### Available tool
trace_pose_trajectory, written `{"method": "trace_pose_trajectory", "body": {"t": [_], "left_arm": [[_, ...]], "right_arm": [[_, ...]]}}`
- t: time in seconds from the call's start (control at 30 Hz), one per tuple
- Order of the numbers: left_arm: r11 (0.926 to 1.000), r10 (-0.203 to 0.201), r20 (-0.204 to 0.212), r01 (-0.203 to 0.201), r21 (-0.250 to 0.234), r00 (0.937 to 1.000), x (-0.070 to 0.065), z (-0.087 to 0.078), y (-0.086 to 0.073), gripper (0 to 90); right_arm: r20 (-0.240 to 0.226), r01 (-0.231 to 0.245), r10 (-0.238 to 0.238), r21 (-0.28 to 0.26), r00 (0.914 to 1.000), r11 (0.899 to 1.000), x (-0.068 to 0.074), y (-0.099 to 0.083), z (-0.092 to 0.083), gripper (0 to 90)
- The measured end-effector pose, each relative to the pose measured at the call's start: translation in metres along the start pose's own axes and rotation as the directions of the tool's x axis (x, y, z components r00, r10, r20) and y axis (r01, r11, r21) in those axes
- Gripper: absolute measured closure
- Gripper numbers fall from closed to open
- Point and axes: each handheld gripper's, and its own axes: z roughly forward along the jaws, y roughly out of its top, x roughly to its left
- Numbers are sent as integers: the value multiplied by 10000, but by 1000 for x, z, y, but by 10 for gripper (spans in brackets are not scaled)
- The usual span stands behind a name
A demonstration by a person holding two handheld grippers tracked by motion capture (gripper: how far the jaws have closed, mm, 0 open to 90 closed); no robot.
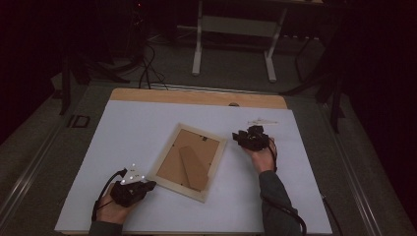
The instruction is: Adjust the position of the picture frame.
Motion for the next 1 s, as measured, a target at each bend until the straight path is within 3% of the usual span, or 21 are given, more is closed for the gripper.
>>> {"method": "trace_pose_trajectory", "body": {"t": [0.13, 0.27, 0.67, 1.0], "left_arm": [[9998, 160, -30, -160, 113, 9999, -2, 0, 0, 900], [9998, 131, 20, -132, 162, 9999, -1, -1, -1, 900], [9983, 374, 130, -380, 435, 9992, -6, 2, -2, 900], [9943, 655, -142, -641, 854, 9977, -6, 8, 0, 900]], "right_arm": [[-16, -10, 11, 96, 10000, 10000, 1, 0, 7, 779], [280, 75, -83, 256, 9996, 9996, 2, -1, 14, 889], [536, -219, 189, 566, 9984, 9982, 4, 0, 31, 895], [515, -314, 278, 715, 9983, 9969, 10, 7, 45, 872]]}}
